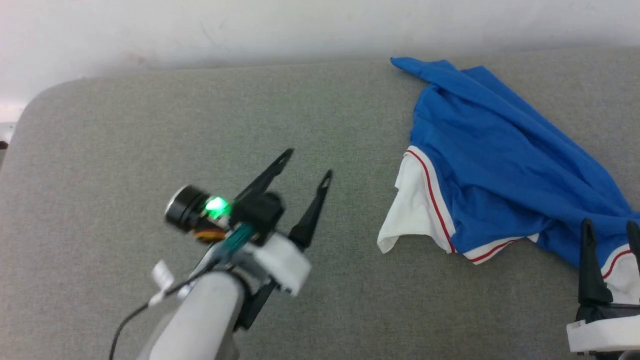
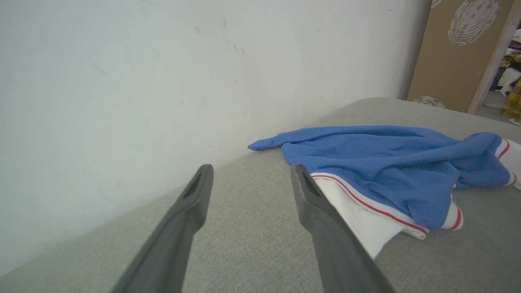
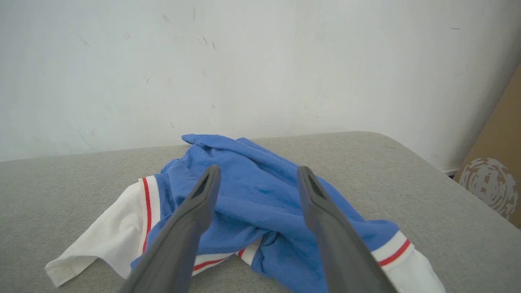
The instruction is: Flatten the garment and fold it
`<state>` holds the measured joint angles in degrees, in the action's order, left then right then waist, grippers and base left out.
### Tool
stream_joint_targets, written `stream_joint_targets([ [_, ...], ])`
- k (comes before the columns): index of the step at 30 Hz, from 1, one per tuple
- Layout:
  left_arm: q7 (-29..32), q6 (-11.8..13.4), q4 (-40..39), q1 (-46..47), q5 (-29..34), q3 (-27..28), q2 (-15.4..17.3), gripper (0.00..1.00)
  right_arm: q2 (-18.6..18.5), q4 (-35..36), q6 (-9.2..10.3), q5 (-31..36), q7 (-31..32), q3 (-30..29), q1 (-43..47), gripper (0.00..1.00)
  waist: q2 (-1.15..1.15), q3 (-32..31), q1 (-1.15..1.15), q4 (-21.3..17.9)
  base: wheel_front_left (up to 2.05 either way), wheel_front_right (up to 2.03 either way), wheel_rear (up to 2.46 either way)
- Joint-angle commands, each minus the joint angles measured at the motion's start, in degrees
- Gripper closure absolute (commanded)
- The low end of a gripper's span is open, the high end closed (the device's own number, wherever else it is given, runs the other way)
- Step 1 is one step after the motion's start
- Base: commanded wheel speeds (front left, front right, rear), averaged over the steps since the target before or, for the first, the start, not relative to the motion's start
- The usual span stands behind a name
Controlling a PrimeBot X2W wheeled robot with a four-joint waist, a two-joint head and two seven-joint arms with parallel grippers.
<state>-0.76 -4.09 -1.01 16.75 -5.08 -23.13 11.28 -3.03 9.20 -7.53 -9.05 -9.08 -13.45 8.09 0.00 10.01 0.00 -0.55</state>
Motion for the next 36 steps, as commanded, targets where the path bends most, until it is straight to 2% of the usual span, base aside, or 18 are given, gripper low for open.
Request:
stream_joint_targets([
  [1,2.46,-0.85,1.89,3.34,0.51,-1.41,-0.92,0.00,0.14,0.19,0.04,0.32,-0.28,-0.41,-1.11,0.00,0.00,1.53,0.00,-1.04,0.00,0.00,0.00],
  [8,13.85,-2.31,11.64,16.21,-1.13,-6.56,-6.20,0.00,0.15,1.82,0.04,-0.19,-0.47,-0.62,-2.62,0.00,0.00,5.80,0.00,-3.12,0.00,0.00,0.00],
  [15,25.34,-2.52,20.67,22.39,-2.06,-11.50,-7.71,0.00,0.15,1.11,0.04,-1.22,-1.51,1.08,-4.22,0.00,0.00,10.14,0.00,-5.43,0.00,0.00,0.00],
  [21,28.43,-0.58,25.69,23.56,-3.61,-12.72,-8.18,0.00,0.15,-0.78,0.04,-1.95,-2.76,2.44,-5.84,0.00,0.00,11.81,0.00,-7.89,0.00,0.00,0.00],
  [29,30.14,-1.30,27.54,23.69,-6.44,-17.36,-8.36,0.00,0.15,-2.86,0.04,-2.54,-3.87,2.47,-6.18,0.00,0.00,12.12,0.00,-9.28,0.00,0.00,0.00],
  [30,30.01,-1.47,27.74,23.68,-6.57,-17.97,-8.37,0.25,0.15,-3.06,0.04,-2.63,-3.96,2.63,-6.33,0.00,0.00,12.17,0.00,-9.44,0.00,0.00,0.00],
  [31,29.87,-1.65,28.02,23.62,-6.78,-18.54,-8.37,0.69,0.15,-3.25,0.04,-2.70,-4.05,2.79,-6.50,0.00,0.00,12.23,0.00,-9.60,0.00,0.00,0.00],
  [32,29.72,-1.89,28.34,23.63,-6.86,-19.30,-8.37,1.00,0.15,-3.41,0.04,-2.76,-4.13,2.93,-6.65,0.00,0.00,12.30,0.00,-9.75,0.00,0.00,0.00],
  [36,28.93,-2.42,29.29,23.77,-7.67,-20.73,-8.38,1.00,0.15,-3.77,0.04,-2.97,-4.39,3.17,-6.97,0.00,0.00,12.51,0.00,-9.95,0.00,0.00,0.00],
])
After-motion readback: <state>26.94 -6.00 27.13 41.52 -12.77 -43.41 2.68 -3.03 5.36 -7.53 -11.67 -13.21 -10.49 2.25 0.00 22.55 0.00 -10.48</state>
